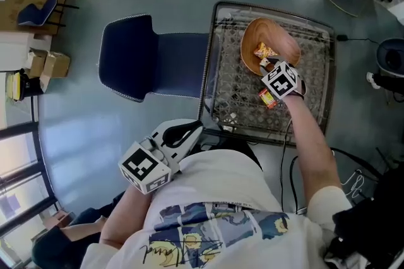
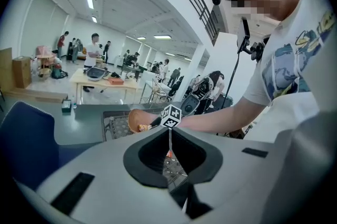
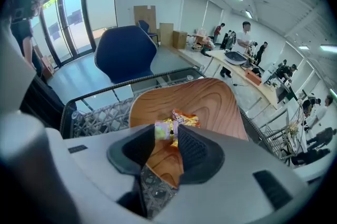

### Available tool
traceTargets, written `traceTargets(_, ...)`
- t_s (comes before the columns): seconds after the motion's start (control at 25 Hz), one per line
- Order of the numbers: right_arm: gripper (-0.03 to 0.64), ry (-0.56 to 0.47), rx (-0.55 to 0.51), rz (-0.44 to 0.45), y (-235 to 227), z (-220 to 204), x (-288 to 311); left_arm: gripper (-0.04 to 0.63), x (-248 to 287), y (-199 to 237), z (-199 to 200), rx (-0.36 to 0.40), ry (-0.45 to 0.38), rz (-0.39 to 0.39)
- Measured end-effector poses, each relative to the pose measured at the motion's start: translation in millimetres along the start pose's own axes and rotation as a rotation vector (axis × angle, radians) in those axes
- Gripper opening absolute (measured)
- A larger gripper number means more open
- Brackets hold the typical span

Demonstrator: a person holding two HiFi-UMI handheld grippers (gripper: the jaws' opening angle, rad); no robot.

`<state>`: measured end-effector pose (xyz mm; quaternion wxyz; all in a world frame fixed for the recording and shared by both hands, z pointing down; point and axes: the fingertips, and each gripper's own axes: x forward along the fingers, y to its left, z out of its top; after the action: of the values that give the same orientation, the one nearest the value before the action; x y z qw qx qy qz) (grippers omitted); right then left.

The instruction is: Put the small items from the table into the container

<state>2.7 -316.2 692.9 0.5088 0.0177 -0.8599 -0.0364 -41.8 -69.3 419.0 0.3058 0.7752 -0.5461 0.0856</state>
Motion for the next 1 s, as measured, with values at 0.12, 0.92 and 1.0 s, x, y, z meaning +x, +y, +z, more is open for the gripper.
traceTargets(0.12, 0.138, 0.036, 0.001, 0.008, -3, -5, 13, 0.009, -2, 5, -2, -0.008, -0.003, 0.010)
traceTargets(0.92, 0.140, -0.002, 0.135, -0.086, -5, 1, -2, 0.009, -34, 26, -5, 0.001, -0.020, -0.011)
traceTargets(1.0, 0.139, -0.026, 0.164, -0.109, 4, 6, -16, 0.009, -40, 27, -5, 0.011, -0.022, -0.031)
